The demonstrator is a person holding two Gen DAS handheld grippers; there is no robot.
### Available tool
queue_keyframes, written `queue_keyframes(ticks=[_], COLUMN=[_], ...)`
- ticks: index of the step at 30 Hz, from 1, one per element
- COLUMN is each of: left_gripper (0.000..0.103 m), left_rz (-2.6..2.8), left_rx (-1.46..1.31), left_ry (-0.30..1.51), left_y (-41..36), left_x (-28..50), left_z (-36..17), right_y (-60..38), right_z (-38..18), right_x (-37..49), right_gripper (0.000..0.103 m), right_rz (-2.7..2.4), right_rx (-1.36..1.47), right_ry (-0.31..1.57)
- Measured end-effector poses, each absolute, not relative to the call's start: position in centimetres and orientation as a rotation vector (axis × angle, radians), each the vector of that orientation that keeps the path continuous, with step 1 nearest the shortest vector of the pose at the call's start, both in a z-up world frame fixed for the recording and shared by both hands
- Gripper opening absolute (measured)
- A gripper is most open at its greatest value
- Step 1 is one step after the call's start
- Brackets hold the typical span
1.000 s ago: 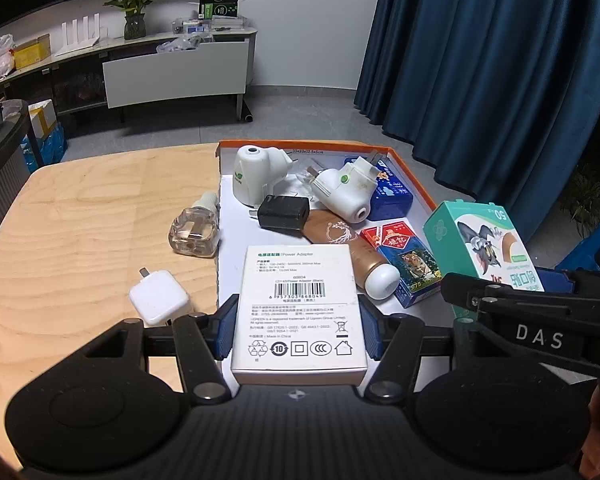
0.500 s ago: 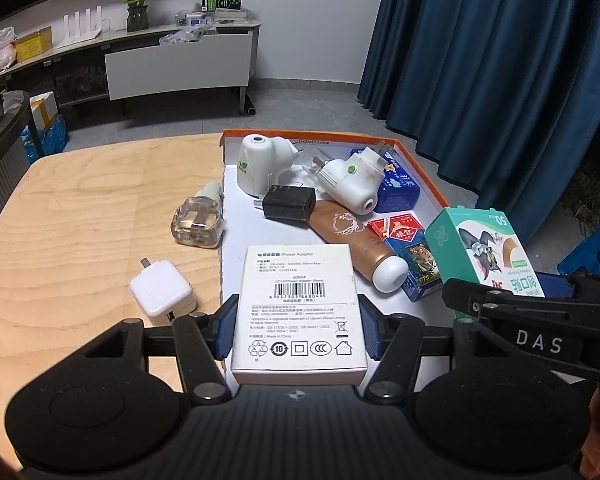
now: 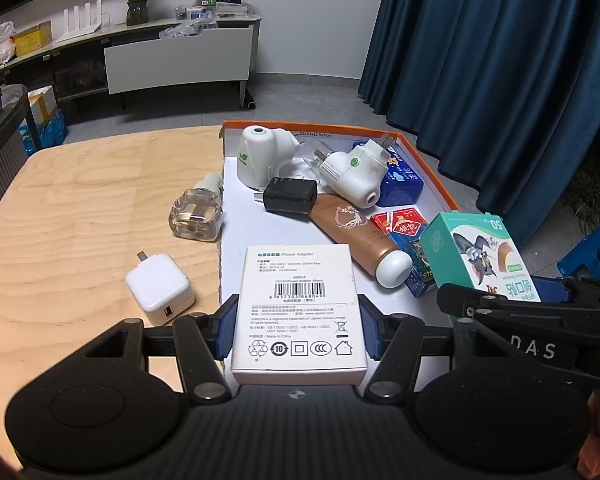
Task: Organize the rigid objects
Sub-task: 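Lower both boxes into the tray and open both tools, then grasp the white cube charger with the left tool while the right tool grasps the white-capped glass bottle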
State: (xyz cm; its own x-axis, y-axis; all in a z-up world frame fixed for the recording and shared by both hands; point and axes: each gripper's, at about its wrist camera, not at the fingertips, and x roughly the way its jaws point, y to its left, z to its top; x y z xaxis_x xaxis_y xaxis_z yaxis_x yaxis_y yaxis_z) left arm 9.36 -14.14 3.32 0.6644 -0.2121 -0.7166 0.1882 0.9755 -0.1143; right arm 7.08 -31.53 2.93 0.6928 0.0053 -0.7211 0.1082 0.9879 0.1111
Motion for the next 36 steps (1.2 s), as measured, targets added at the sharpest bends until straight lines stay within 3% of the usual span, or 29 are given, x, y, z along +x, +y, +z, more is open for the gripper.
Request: queue_keyframes(ticks=[10,13,15,17,19,27,33,36], left_gripper=[0.06,0.06,0.068,0.096,0.099,0.099,0.088,0.055], left_rz=[-0.237,-0.267,-0.302,-0.311,-0.331,-0.062,-0.008,-0.026], left_rx=[-0.036,-0.053,-0.079,-0.096,-0.106,-0.158,-0.134,-0.083], left_ry=[0.824,0.825,0.845,0.846,0.824,0.768,0.804,0.79], left_y=[-14.2,-14.3,-14.3,-14.0,-13.4,-6.5,-5.7,-6.1], left_x=[9.5,9.6,9.7,9.7,9.4,10.6,13.5,13.8], left_z=[2.9,2.6,2.3,2.1,2.1,1.4,-0.6,-1.3], right_y=[-31.5,-31.5,-31.7,-32.1,-32.5,-30.9,-27.7,-26.2], right_z=[2.5,2.5,2.5,2.7,2.9,4.0,4.3,4.7], right_x=[7.5,7.5,7.6,7.5,7.4,7.9,10.2,11.9], right_gripper=[0.085,0.09,0.09,0.093,0.097,0.099,0.099,0.099], right_rz=[-0.079,-0.105,-0.133,-0.162,-0.138,-0.057,0.063,0.136], right_rx=[0.138,0.125,0.117,0.118,0.143,0.165,0.165,0.171], right_ry=[0.822,0.821,0.82,0.809,0.807,0.746,0.741,0.736])
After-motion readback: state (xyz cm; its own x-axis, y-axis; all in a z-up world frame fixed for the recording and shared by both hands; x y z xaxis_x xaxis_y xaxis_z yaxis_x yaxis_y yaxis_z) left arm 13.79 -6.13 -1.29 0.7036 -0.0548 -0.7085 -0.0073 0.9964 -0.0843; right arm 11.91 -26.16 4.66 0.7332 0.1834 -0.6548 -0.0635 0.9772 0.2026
